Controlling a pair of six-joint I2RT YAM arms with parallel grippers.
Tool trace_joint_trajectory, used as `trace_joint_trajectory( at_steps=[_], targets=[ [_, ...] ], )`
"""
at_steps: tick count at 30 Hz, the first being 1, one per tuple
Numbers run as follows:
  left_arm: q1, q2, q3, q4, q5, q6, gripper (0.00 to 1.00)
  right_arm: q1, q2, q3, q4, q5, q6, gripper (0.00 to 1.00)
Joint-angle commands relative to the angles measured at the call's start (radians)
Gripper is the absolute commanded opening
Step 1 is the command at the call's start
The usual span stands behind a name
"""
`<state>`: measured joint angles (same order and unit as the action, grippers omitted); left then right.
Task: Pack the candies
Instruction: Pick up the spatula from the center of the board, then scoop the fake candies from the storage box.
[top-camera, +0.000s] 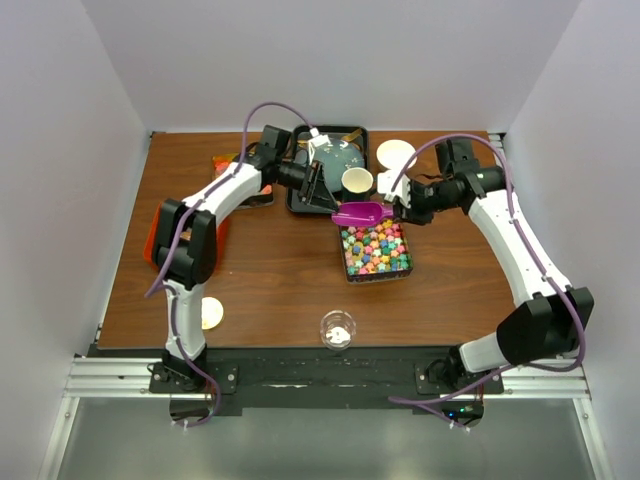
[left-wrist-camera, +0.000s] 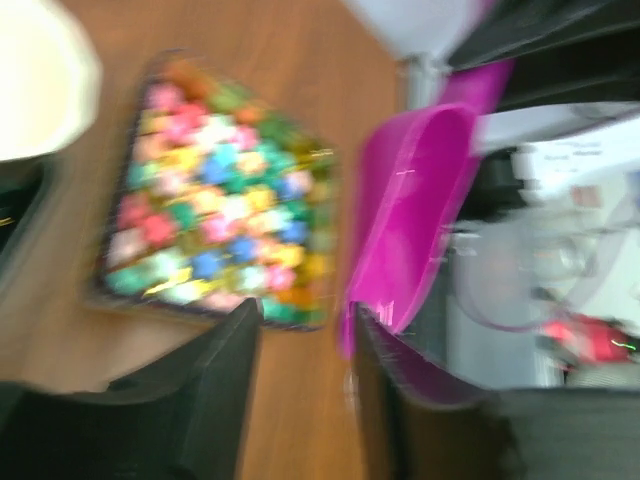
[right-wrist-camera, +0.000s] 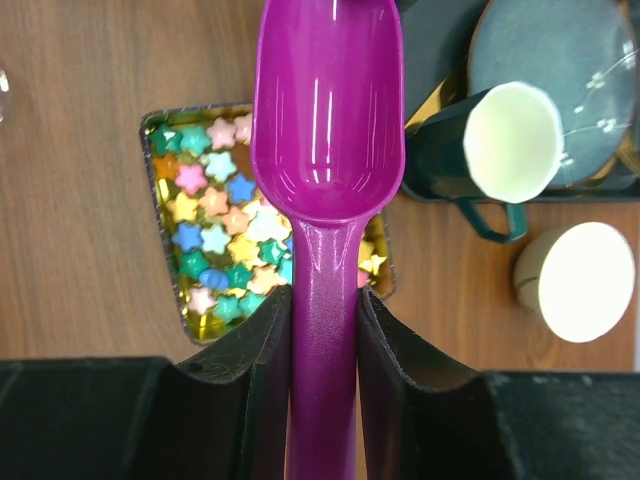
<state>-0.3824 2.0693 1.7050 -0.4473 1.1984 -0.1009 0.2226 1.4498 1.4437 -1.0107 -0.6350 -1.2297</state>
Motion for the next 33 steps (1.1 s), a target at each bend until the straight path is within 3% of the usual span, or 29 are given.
trace_joint_trajectory(
  at_steps=[1,2,3,8,11,16,23,33],
  targets=[
    [0.033,-0.106,0.006,-0.111,-0.347,0.194,0.54,0.006,0.029,0.099,-0.104,0.102,-0.03,0.0],
    [0.036,-0.153,-0.072,-0.066,-0.432,0.198,0.57,0.006,0.038,0.112,-0.111,0.132,-0.051,0.0],
    [0.037,-0.185,-0.131,-0.026,-0.472,0.205,0.72,0.006,0.061,0.139,-0.139,0.158,-0.069,0.0],
    [-0.005,-0.513,-0.65,0.432,-0.663,0.182,0.73,0.006,0.126,0.175,-0.2,0.361,-0.183,0.0],
    [-0.102,-0.639,-0.857,0.649,-0.75,0.213,0.73,0.012,0.15,0.187,-0.198,0.429,-0.226,0.0],
    [-0.225,-0.632,-0.969,0.806,-0.816,0.152,0.69,0.046,0.17,0.179,-0.161,0.595,-0.267,0.0],
    [-0.369,-0.565,-1.134,1.172,-0.961,0.135,0.65,0.101,0.184,0.156,-0.097,0.759,-0.277,0.0],
    [-0.46,-0.428,-1.197,1.404,-0.947,0.115,0.71,0.182,0.192,0.121,-0.072,0.879,-0.343,0.0]
  ],
)
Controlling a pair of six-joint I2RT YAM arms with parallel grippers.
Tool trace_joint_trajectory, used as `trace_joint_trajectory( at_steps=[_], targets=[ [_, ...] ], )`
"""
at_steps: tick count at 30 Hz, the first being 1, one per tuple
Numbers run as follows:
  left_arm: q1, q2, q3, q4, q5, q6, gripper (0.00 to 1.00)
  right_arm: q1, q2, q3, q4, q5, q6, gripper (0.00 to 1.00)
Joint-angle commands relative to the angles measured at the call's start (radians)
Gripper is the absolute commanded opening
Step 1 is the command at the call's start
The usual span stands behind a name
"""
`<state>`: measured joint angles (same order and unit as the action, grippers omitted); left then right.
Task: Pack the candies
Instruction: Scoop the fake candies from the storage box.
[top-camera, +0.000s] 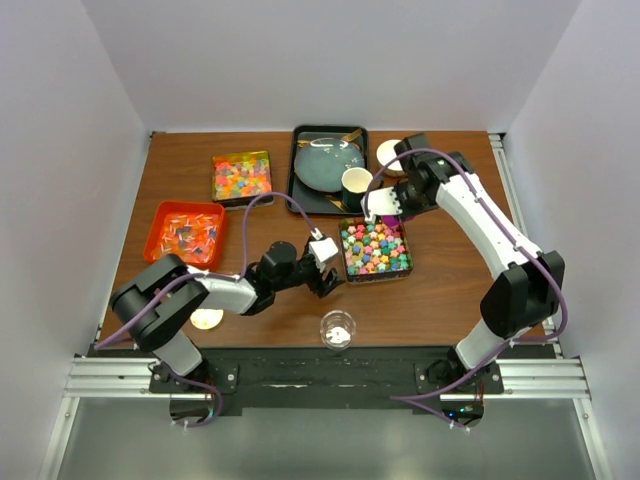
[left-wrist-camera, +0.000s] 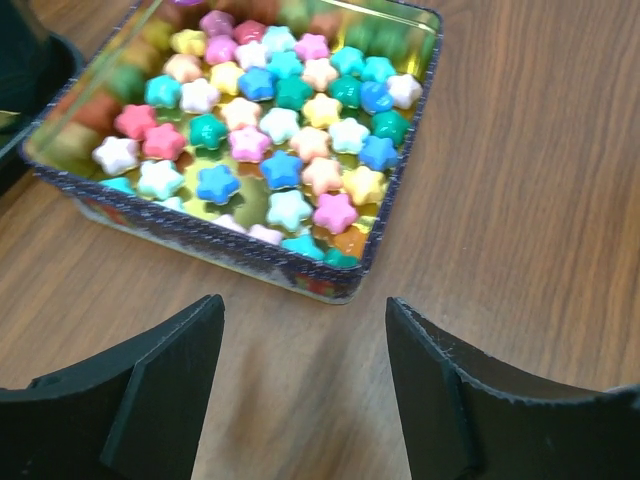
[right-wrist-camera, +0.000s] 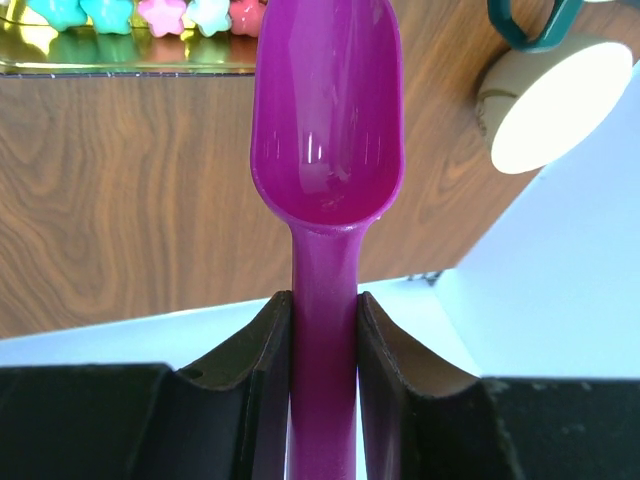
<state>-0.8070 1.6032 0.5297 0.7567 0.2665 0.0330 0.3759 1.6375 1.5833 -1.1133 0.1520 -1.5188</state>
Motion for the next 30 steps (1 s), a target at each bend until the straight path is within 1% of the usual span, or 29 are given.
trace_joint_trajectory(
  at_steps=[1,10,15,17,19,20,24,27,30],
  targets=[
    [-0.04,0.055,-0.025,0.231,-0.015,-0.022,0.71,0.035,0.005,-0.02,0.032,0.101,-0.064,0.0],
    [-0.057,0.155,-0.017,0.311,-0.064,-0.019,0.7,0.09,0.012,-0.089,0.113,0.227,-0.139,0.0],
    [-0.055,0.184,-0.02,0.349,-0.072,-0.025,0.69,0.115,-0.004,-0.186,0.194,0.293,-0.202,0.0],
    [-0.057,0.19,-0.02,0.357,-0.072,-0.025,0.69,0.129,-0.001,-0.212,0.21,0.316,-0.202,0.0],
    [-0.055,0.201,-0.023,0.372,-0.07,-0.025,0.68,0.147,0.001,-0.223,0.201,0.322,-0.195,0.0],
    [-0.057,0.21,-0.031,0.391,-0.07,-0.053,0.68,0.152,-0.001,-0.226,0.196,0.322,-0.19,0.0],
    [-0.055,0.256,-0.048,0.473,-0.072,-0.064,0.68,0.195,-0.013,-0.23,0.145,0.291,-0.15,0.0],
    [-0.057,0.276,-0.059,0.516,-0.072,-0.068,0.67,0.21,-0.03,-0.223,0.092,0.252,-0.129,0.0],
    [-0.055,0.29,-0.074,0.556,-0.078,-0.068,0.67,0.21,-0.028,-0.229,0.057,0.247,-0.123,0.0]
  ],
)
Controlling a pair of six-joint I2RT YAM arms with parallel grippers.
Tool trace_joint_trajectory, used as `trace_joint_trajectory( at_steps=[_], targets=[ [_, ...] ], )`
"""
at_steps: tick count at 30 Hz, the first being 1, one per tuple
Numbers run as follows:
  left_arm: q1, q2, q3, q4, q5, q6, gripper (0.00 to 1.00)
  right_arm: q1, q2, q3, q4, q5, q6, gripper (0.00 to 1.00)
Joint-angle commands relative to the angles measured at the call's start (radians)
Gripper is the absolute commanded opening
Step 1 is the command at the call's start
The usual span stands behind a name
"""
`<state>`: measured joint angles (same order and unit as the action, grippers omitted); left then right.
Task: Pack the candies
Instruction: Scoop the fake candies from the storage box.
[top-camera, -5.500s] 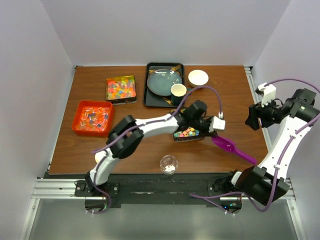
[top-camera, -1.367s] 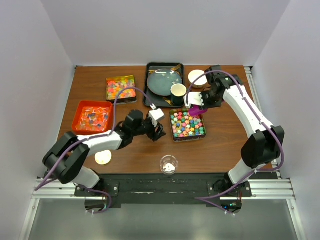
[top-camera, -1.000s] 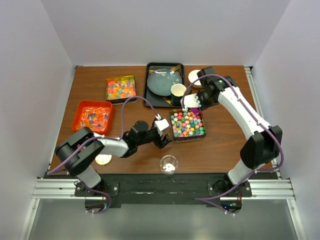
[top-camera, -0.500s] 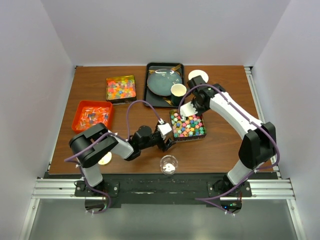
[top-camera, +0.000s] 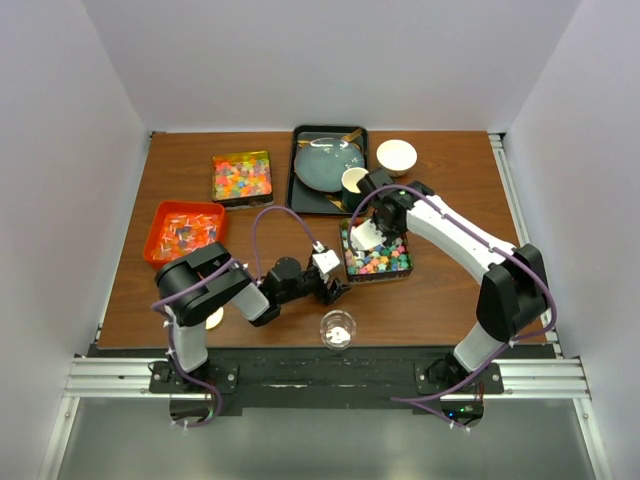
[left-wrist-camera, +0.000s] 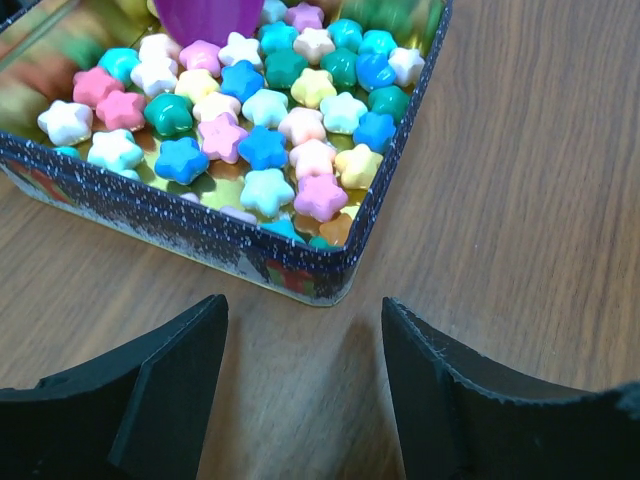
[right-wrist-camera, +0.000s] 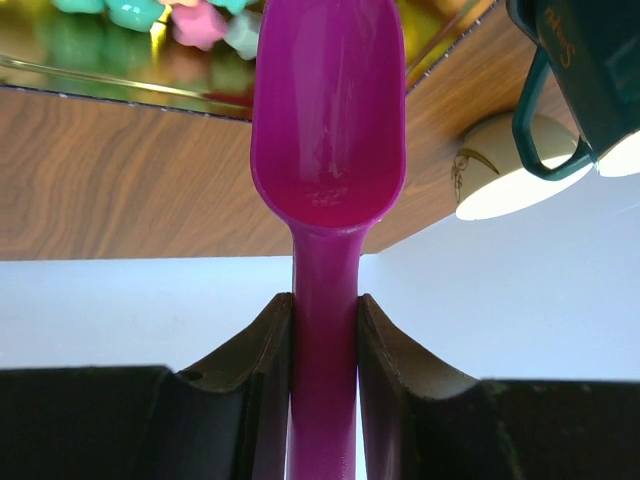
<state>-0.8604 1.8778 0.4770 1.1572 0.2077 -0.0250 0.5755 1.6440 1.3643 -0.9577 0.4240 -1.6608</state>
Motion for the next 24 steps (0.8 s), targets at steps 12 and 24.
trace_joint_trajectory(
  at_steps=[12,24],
  targets=[
    [-0.003,0.044,-0.043,0.236,-0.008,-0.019,0.65,-0.072,-0.012,-0.042,-0.099,-0.094,0.004,0.0],
    [-0.002,0.078,-0.02,0.249,0.004,-0.036,0.64,-0.057,0.022,-0.056,-0.01,-0.088,0.01,0.0]
  ],
)
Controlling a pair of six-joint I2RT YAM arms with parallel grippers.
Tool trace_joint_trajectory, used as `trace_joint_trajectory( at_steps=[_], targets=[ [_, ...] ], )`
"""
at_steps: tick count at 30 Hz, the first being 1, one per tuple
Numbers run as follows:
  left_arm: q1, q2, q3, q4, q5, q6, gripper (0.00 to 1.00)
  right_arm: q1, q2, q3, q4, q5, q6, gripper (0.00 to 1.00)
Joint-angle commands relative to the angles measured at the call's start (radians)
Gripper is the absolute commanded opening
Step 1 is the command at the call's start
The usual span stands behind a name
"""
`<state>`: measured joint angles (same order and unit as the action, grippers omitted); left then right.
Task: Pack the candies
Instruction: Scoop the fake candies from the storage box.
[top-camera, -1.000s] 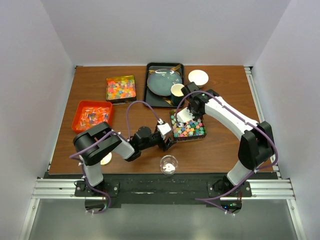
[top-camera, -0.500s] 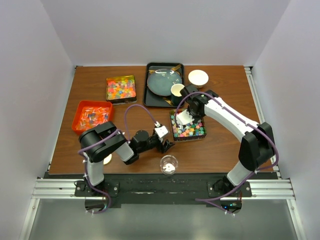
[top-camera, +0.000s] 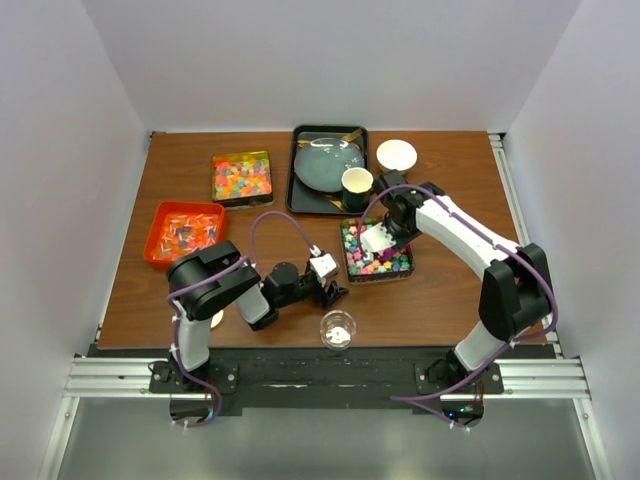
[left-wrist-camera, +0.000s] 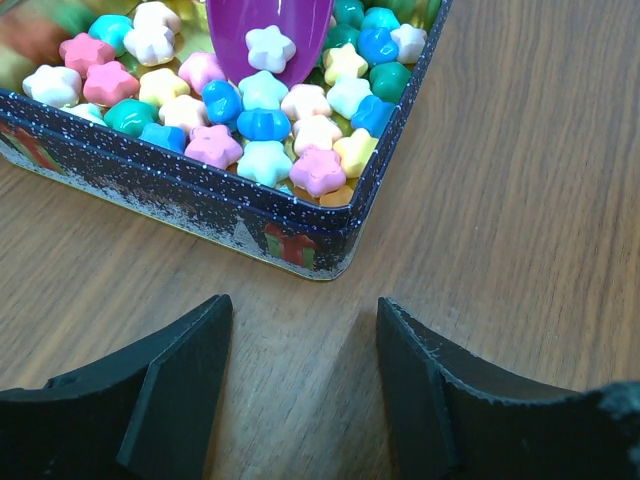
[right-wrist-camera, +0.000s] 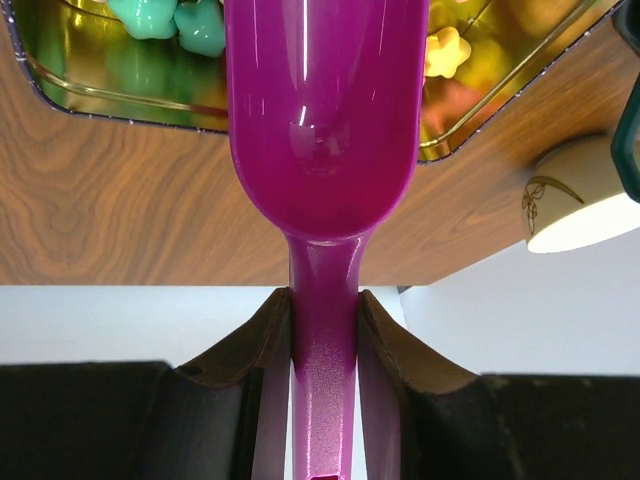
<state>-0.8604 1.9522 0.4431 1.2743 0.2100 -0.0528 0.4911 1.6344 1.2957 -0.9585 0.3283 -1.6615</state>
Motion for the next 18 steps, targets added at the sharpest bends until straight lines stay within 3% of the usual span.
trace_joint_trajectory(
  at_steps=[1,18],
  targets=[
    [-0.003,0.004,0.013,0.131,0.0,-0.013,0.64,0.033,0.038,0.028,-0.013,0.009,0.019,0.0],
    [-0.005,0.054,0.068,0.111,-0.067,-0.062,0.62,0.132,0.088,-0.029,0.013,-0.078,0.175,0.0]
  ],
)
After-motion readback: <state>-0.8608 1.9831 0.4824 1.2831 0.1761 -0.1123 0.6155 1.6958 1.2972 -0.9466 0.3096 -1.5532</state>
